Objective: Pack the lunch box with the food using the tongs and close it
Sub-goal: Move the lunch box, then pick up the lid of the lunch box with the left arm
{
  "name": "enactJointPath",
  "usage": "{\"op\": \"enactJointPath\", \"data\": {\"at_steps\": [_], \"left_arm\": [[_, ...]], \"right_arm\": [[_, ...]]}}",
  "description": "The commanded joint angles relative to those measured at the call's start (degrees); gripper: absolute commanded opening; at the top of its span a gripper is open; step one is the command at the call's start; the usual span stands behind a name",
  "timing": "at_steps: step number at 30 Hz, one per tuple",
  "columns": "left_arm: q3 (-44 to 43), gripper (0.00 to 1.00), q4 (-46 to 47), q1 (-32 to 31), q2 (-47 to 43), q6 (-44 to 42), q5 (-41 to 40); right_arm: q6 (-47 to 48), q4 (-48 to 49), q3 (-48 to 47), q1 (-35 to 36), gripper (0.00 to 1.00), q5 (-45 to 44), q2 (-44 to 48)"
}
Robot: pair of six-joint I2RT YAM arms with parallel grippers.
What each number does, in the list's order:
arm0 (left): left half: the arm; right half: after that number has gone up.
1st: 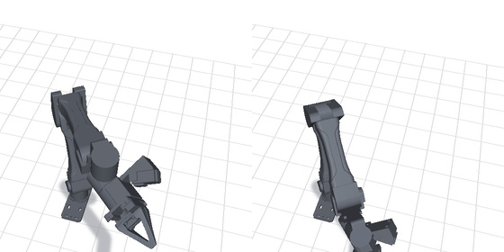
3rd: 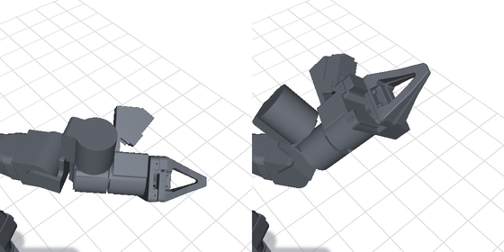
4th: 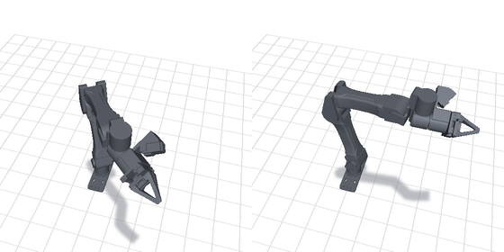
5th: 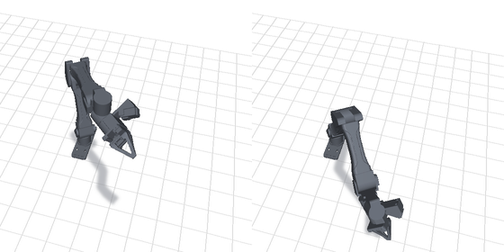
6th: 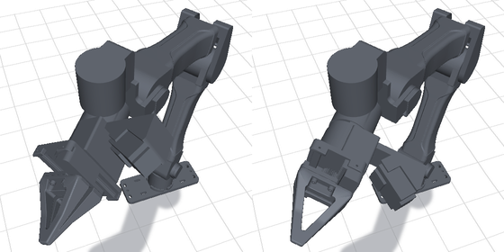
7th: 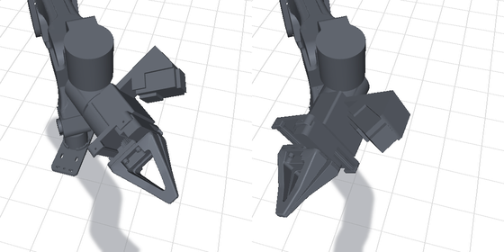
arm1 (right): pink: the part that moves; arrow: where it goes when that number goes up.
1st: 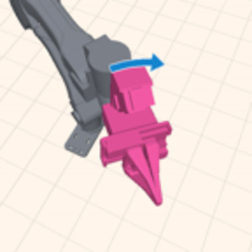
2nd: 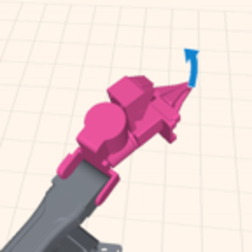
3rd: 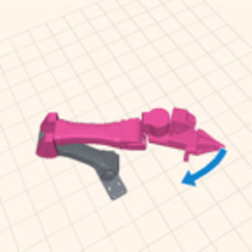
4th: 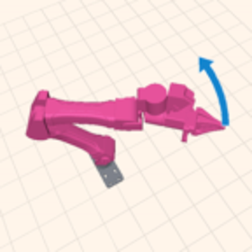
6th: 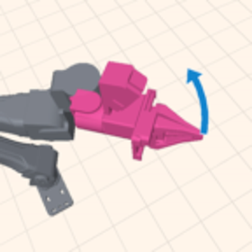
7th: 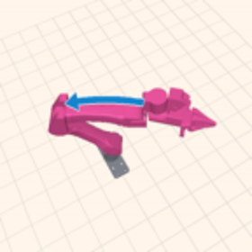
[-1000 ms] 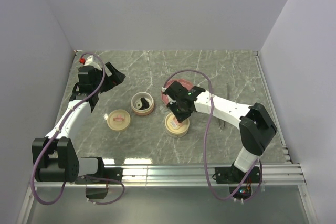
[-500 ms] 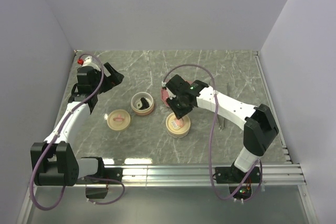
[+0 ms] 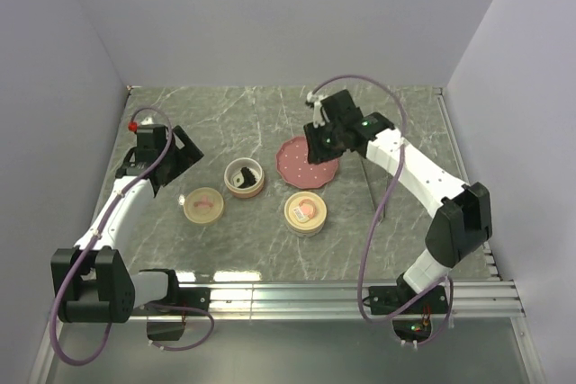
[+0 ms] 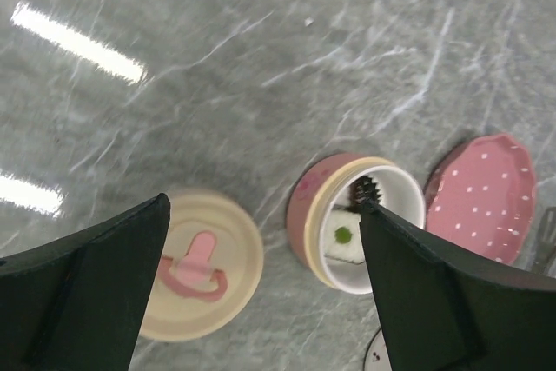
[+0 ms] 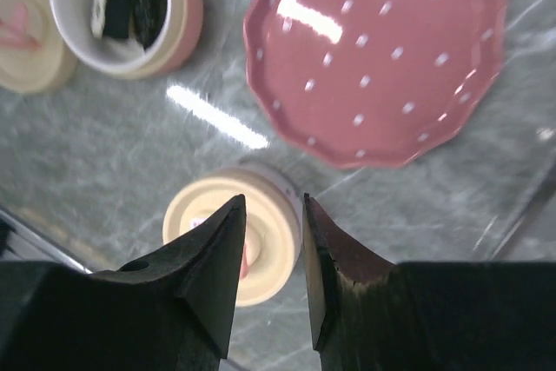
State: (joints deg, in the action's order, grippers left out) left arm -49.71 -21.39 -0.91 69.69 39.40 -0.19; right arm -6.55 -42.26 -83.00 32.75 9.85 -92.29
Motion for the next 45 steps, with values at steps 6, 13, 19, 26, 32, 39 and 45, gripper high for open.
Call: {"op": "enactJointPath", "data": {"at_steps": [6, 13, 19, 26, 32, 39, 45], "left_arm": [[3.12, 0.95, -11.03, -1.64, -5.88, 8.40, -3.51], [7.26, 0.92, -15.78, -5.41, -11.85, 18.16, -1.83], [9.02, 0.89, -16.14, -8.14, -11.69, 24.49, -2.18], [8.49, 0.87, -14.83, -8.41, -6.85, 25.64, -3.42], [11.65, 0.77, -10.79, -8.41, -5.80, 27.48, -3.77], [14.12, 0.67, -5.08, -8.41, -2.20, 28.98, -3.94], [13.59, 0.58, -1.91, -8.41, 1.67, 28.89, -4.38]], "right_arm": [[4.43, 0.43, -16.65, -3.31, 0.40, 3.08, -5.78], [5.05, -3.18, -25.89, -5.68, 0.40, 4.65, -11.24], [2.95, -2.57, -29.23, -8.05, 0.40, 9.83, -13.00], [0.66, 0.78, -28.88, -9.11, 0.40, 15.81, -13.53], [0.48, 3.14, -24.24, -9.11, 0.41, 16.96, -9.84], [1.01, 4.99, -17.99, -9.02, 0.41, 16.61, -4.22], [1.62, 5.52, -14.91, -9.02, 0.41, 15.82, -1.14]]}}
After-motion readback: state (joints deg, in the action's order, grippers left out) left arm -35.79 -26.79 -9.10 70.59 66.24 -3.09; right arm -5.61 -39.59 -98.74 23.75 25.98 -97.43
